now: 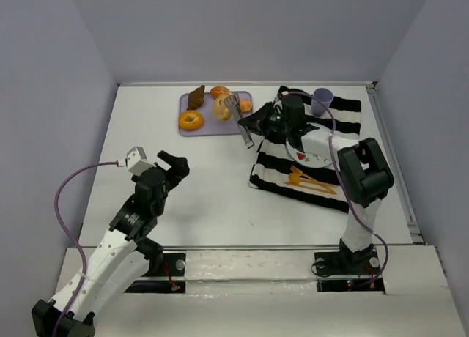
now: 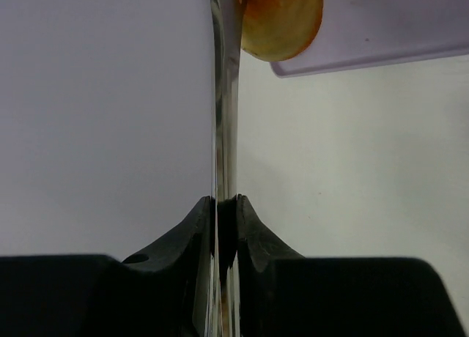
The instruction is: Place the bread
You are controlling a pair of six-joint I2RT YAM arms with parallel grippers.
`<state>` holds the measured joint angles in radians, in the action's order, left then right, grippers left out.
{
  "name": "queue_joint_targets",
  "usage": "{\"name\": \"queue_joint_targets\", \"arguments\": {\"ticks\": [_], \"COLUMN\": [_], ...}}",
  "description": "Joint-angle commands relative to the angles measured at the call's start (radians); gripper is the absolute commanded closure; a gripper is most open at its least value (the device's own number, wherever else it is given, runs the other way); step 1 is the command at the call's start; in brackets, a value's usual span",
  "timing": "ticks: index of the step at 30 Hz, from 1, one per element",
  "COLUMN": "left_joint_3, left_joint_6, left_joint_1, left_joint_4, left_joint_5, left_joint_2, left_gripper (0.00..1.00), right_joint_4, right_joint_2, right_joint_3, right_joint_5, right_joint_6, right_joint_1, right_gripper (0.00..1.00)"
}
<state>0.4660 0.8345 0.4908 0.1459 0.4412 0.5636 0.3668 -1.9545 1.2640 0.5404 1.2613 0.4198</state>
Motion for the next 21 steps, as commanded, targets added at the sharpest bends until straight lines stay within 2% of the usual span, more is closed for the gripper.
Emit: {"name": "queue_joint_targets", "arguments": {"ticks": [1,7,8,11,12,17,21], "left_joint_3": [-0.010,-0.012,-0.012,-0.012,-0.010,-0.012,-0.015], "left_joint_6": [-0.006,-0.005,-0.006,-0.008,-0.009,-0.009,-0.008], "left_joint_1": [0.002,0.002,0.002,0.002,0.002,0.002,0.002], "left_joint_4": [-0.025,-0.020,-0.020,-0.022,-0.022,-0.019,-0.020], "left_joint_5": [0.024,0.019,0.017,0.017,0.013,0.013,0.014], "left_joint_2": [-0.031,-0.050,-0.048,-0.048,-0.048,-0.045,-0.054], "left_gripper": [0.01,0.01,0.01,0.01,0.01,0.01,0.01], "right_joint_4": [0.081,0.052,0.041,-0.092,-0.202,-0.452,-0.555], "right_joint_2": [0.189,0.435,0.477,0.656,0.702,0.990,1.086], "right_joint_3": [-0.061,-0.244,-0.318,-0.440,-0.458,-0.560,-0.627], "right_joint_5": [-0.019,-0.026,-0.031,-0.071,-0.086,-0.200,-0.240], "right_joint_6": [-0.086,-0.151,-0.178,-0.252,-0.270,-0.375,-0.402], "right_joint_1": [-0.027,-0.070,-0.096,-0.154,-0.171,-0.252,-0.361], "right_gripper": [0.93,0.93,0.93,0.93,0.93,0.93,0.93]}}
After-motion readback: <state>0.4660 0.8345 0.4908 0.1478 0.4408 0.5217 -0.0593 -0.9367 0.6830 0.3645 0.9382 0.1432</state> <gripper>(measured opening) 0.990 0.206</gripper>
